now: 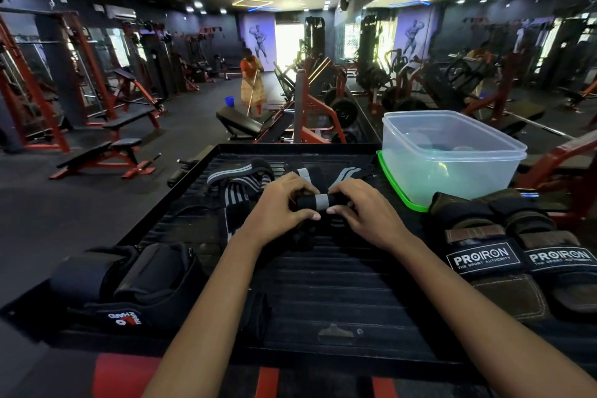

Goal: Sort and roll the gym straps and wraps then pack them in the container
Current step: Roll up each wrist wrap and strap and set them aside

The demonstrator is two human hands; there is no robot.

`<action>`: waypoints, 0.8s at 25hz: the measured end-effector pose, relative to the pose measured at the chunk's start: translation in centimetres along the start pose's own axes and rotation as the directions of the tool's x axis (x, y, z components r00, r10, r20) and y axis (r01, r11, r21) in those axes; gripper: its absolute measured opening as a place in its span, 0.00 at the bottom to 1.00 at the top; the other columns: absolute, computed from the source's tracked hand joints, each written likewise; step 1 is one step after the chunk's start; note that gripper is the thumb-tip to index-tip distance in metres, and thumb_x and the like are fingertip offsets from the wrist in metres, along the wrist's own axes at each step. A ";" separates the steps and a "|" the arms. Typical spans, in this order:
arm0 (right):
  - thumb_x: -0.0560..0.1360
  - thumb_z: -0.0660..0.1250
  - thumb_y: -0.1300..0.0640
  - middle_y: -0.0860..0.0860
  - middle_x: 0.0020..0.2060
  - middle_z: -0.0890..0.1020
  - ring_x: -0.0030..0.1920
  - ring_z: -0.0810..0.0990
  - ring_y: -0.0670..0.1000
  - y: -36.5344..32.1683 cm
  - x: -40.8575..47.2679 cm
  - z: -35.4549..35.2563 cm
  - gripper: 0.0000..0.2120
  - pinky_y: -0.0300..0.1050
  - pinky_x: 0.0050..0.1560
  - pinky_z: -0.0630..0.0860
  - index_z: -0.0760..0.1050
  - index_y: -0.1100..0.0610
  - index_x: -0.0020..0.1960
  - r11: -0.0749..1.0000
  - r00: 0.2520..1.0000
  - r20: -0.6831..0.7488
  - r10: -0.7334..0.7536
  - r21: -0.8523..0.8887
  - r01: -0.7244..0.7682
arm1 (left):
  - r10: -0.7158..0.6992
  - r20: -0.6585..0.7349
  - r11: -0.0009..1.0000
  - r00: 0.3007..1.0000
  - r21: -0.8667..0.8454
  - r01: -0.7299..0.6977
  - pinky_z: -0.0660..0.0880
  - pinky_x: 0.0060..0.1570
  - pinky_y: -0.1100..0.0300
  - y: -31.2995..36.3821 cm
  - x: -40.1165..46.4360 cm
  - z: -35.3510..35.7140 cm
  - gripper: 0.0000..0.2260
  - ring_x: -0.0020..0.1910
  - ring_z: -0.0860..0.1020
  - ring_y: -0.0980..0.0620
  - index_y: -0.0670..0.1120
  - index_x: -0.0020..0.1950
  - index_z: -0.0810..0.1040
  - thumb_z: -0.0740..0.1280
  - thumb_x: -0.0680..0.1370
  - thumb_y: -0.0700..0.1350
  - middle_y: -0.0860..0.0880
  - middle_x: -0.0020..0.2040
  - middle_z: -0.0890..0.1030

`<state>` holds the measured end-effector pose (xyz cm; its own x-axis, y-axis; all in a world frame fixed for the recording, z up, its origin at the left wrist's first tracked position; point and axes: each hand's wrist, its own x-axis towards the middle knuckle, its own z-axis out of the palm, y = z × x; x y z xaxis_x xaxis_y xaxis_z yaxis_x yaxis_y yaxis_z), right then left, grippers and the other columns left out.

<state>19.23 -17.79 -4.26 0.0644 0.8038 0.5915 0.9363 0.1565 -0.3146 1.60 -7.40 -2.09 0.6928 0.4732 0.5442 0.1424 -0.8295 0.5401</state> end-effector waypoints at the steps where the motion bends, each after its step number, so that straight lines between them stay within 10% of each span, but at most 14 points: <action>1: 0.75 0.69 0.53 0.45 0.47 0.75 0.47 0.69 0.43 -0.1 0.0 0.0 0.09 0.45 0.45 0.72 0.75 0.54 0.54 1.000 1.000 0.006 0.004 -0.006 -0.004 | 0.006 -0.006 1.000 1.000 0.007 -0.006 0.73 0.49 0.66 0.0 0.0 0.0 0.14 0.47 0.77 0.57 0.47 0.50 0.82 0.79 0.66 0.42 0.51 0.46 0.79; 20: 0.74 0.70 0.56 0.49 0.52 0.77 0.53 0.73 0.48 -0.6 0.0 -0.1 0.15 0.42 0.52 0.70 0.72 0.56 0.59 0.999 1.000 0.005 0.001 0.037 -0.001 | 0.001 -0.070 0.999 0.998 0.049 0.003 0.70 0.52 0.67 0.1 0.0 0.0 0.13 0.49 0.75 0.57 0.49 0.51 0.84 0.78 0.67 0.43 0.61 0.44 0.78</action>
<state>18.73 -17.96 -4.02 0.0633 0.8067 0.5875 0.9228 0.1768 -0.3422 1.57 -7.51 -2.04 0.6419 0.4920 0.5881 0.1789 -0.8419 0.5090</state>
